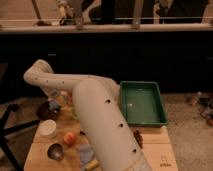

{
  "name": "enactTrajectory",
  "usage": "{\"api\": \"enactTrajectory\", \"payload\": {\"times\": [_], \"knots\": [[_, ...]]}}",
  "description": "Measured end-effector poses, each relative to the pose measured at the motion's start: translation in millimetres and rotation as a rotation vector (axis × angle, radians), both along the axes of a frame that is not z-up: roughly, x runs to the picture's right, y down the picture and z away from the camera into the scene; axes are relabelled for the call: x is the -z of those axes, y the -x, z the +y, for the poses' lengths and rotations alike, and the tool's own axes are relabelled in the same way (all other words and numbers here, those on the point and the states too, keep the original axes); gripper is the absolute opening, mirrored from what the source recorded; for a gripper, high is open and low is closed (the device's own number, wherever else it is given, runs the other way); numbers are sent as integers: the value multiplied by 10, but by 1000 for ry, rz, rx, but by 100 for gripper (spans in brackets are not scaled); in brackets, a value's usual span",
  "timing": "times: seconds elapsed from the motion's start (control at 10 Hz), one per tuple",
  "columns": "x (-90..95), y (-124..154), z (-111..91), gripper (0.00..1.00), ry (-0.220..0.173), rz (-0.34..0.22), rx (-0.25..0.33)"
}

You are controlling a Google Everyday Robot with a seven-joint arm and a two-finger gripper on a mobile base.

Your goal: Wipe purple bowl with sponge

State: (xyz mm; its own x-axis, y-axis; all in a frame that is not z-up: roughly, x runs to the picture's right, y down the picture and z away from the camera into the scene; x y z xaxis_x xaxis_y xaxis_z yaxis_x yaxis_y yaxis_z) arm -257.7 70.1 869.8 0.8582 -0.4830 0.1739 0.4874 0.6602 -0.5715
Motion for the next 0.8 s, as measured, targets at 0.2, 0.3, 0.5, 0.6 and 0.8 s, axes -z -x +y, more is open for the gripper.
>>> {"api": "enactTrajectory", "payload": {"times": [0.2, 0.3, 0.5, 0.6, 0.8], "knots": [[31, -74, 45, 0, 3, 0, 3], [70, -7, 82, 0, 6, -11, 6], [164, 178, 138, 0, 10, -38, 12], [215, 300, 172, 0, 14, -57, 13], [255, 449, 197, 0, 19, -81, 10]]}}
